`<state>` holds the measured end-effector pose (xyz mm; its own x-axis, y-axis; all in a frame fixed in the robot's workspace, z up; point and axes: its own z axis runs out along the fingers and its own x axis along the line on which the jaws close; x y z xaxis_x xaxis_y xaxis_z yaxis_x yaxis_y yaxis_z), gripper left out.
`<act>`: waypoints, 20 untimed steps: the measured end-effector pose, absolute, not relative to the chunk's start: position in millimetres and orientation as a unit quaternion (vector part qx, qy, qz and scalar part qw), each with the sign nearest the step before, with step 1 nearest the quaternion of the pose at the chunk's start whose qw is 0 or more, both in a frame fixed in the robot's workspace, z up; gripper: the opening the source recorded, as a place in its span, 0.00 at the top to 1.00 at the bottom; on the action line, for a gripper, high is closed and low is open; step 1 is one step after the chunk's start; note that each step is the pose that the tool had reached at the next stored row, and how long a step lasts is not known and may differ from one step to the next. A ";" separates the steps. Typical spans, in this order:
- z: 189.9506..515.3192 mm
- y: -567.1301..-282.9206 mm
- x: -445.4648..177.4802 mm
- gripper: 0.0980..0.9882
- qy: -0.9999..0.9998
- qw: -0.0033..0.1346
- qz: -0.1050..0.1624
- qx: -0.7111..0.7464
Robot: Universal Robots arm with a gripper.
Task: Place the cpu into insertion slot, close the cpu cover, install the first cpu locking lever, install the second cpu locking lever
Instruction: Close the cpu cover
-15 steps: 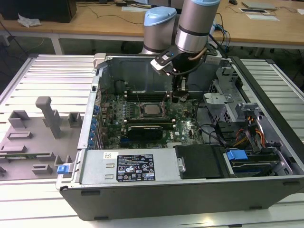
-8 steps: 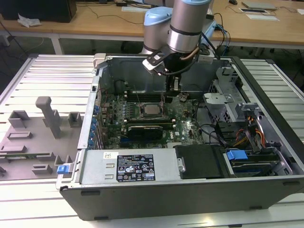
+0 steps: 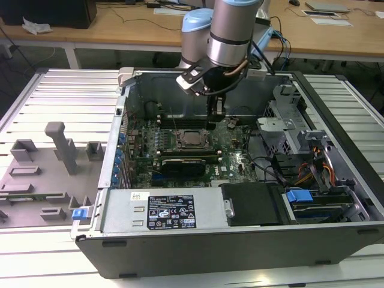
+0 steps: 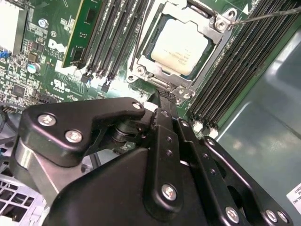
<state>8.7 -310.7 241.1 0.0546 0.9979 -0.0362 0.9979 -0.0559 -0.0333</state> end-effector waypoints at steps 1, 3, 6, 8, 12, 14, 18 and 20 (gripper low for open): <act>240.9 -310.7 7.9 0.99 0.687 0.002 -0.022 0.726; 240.5 -310.7 5.7 0.99 0.688 0.008 -0.016 0.725; 240.0 -310.9 2.6 0.99 0.691 0.013 -0.011 0.723; 239.8 -311.5 -0.3 0.99 0.692 0.013 -0.010 0.722; 239.2 -312.6 -9.3 0.99 0.694 0.015 -0.008 0.720; 239.0 -313.1 -14.7 0.99 0.694 0.016 -0.007 0.719; 238.8 -313.2 -24.5 0.99 0.695 0.017 -0.006 0.719; 238.7 -313.2 -34.7 0.99 0.695 0.019 -0.004 0.718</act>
<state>-34.7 -313.2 238.7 0.0330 0.9989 -0.0322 0.9993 -0.0323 0.0205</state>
